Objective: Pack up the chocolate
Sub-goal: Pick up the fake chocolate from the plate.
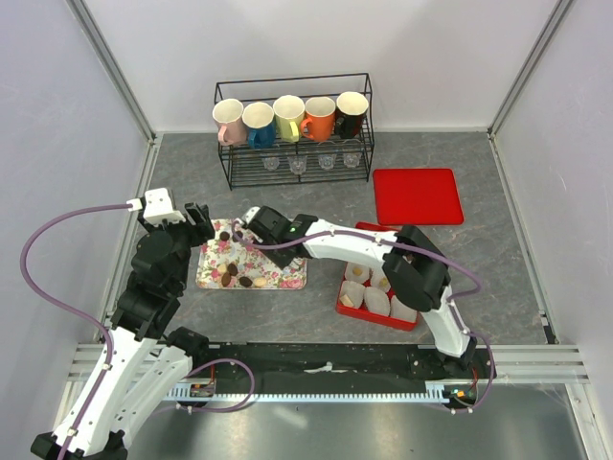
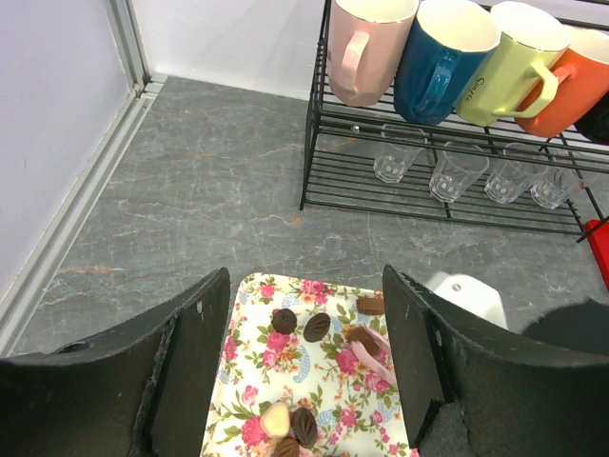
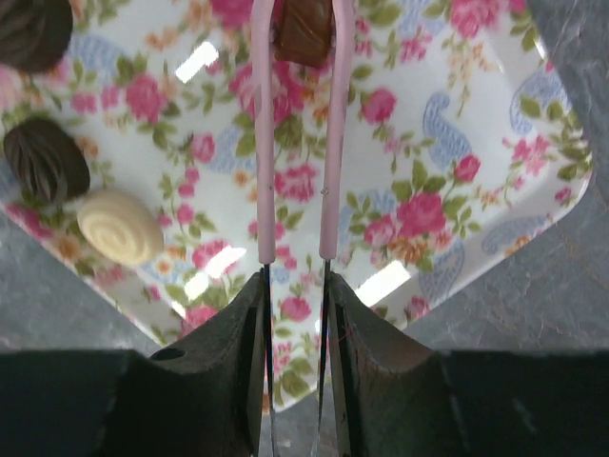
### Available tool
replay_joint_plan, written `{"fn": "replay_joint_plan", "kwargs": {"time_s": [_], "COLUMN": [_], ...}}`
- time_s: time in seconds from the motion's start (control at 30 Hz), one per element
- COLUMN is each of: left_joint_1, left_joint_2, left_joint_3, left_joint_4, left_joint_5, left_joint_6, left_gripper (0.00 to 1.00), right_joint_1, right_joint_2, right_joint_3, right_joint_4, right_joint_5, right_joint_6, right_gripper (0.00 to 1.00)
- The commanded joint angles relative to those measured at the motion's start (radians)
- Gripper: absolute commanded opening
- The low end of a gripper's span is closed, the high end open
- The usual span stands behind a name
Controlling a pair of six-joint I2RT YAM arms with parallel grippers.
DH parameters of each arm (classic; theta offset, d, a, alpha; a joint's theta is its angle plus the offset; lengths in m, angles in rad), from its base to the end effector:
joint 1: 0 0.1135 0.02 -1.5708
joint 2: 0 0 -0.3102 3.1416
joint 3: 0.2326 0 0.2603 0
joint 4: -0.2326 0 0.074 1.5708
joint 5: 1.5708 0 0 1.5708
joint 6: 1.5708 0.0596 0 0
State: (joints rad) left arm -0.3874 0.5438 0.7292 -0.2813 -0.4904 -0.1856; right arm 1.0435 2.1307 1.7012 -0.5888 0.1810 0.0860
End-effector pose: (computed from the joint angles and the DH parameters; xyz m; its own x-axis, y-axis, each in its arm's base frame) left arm 0.1203 -0.0188 0.3675 -0.0685 -0.1478 -0.9866 -0.1154 0.9835 -0.1394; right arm 0.2657 0.4350 0.2125 -0.4957 -0.6833 -0.5360 -0.7627 0.6377 -0.1076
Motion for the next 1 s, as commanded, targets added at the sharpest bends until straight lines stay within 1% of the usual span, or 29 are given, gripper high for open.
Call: {"fn": "replay_joint_plan", "kwargs": {"time_s": [0.0,0.13,0.2,0.27,0.47,0.73,0.83,0.97], "left_joint_1": [0.005,0.004,0.005,0.004,0.004,0.004,0.004,0.004], "left_joint_2": [-0.007,-0.008,-0.008,-0.010,-0.013,-0.015,-0.015,-0.015], "left_joint_3": [-0.005,-0.005,-0.005,-0.005,-0.005,-0.005,-0.005,-0.005], "left_joint_4": [0.034,0.034,0.034,0.033,0.034,0.034,0.033,0.034], "left_joint_5": [0.003,0.003,0.003,0.003,0.003,0.004,0.003,0.003], "left_joint_6": [-0.020,-0.020,-0.020,-0.020,-0.020,-0.021,-0.020,-0.020], "left_gripper": [0.72,0.72,0.72,0.72,0.72,0.72,0.72,0.72], "right_joint_1": [0.012,0.012,0.012,0.013,0.013,0.013,0.013,0.013], "right_joint_2": [-0.149,-0.216,-0.227,-0.224,-0.199,-0.221,-0.239,-0.296], "right_joint_3": [-0.092,-0.144,-0.149,-0.144,-0.137,-0.135,-0.133,-0.130], "right_joint_4": [-0.074,-0.115,-0.159,-0.195,-0.275,-0.279,-0.282,-0.284], "right_joint_5": [-0.024,-0.060,-0.069,-0.071,-0.060,-0.055,-0.048,-0.043], "right_joint_6": [-0.023,-0.012,-0.014,-0.012,0.001,0.008,0.014,0.021], "right_gripper": [0.18,0.18,0.22,0.27,0.29,0.24,0.20,0.17]}}
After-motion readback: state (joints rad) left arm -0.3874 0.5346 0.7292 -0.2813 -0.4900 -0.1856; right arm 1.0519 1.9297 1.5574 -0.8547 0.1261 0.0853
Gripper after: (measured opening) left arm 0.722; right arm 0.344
